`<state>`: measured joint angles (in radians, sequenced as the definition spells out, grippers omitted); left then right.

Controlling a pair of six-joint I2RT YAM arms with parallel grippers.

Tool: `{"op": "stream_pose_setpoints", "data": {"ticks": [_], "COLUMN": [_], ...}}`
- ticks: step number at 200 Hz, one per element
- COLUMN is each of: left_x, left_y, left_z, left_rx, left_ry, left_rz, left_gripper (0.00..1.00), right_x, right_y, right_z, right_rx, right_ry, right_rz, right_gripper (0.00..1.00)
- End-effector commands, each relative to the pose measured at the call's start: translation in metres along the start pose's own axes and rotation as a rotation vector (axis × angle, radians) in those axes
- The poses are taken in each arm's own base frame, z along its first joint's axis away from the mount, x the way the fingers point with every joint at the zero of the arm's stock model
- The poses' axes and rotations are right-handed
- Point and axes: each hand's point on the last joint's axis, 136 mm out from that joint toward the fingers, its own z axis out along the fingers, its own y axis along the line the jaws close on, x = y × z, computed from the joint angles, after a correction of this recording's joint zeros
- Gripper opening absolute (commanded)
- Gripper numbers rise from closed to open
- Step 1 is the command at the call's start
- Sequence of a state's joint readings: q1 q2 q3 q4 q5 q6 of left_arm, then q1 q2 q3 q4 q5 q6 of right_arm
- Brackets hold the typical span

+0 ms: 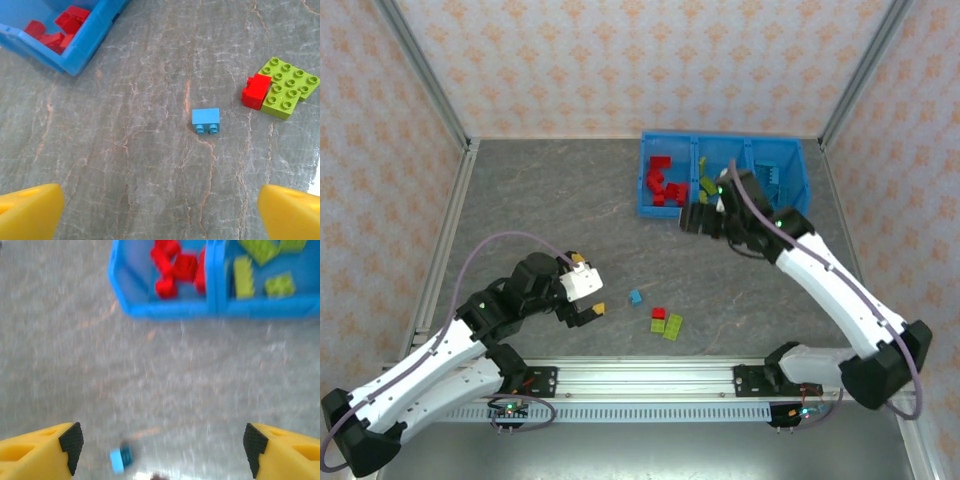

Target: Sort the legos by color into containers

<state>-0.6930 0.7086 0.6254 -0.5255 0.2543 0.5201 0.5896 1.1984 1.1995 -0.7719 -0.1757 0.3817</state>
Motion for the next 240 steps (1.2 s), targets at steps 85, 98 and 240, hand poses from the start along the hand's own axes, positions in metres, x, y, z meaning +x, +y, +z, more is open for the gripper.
{"op": "stream_pose_setpoints", "data": {"ticks": [85, 98, 240], "left_x": [-0.001, -0.001, -0.001], "left_y": [-0.014, -0.014, -0.015], "left_z": [-0.007, -0.007, -0.006], "left_rx": [0.082, 0.081, 0.092], "left_ry": [-0.004, -0.006, -0.001], "left_rz": [0.067, 0.074, 0.082], "left_gripper": [1.00, 1.00, 1.00], "right_x": [0.153, 0.158, 0.147], "right_y": [0.082, 0.089, 0.072], "right_z": [0.112, 0.125, 0.137], "right_rx": [-0.025, -0.045, -0.019], "right_ry": [0.390, 0.409, 0.358], "right_rz": [-0.266, -0.265, -0.204], "right_gripper": [0.79, 0.77, 0.24]}}
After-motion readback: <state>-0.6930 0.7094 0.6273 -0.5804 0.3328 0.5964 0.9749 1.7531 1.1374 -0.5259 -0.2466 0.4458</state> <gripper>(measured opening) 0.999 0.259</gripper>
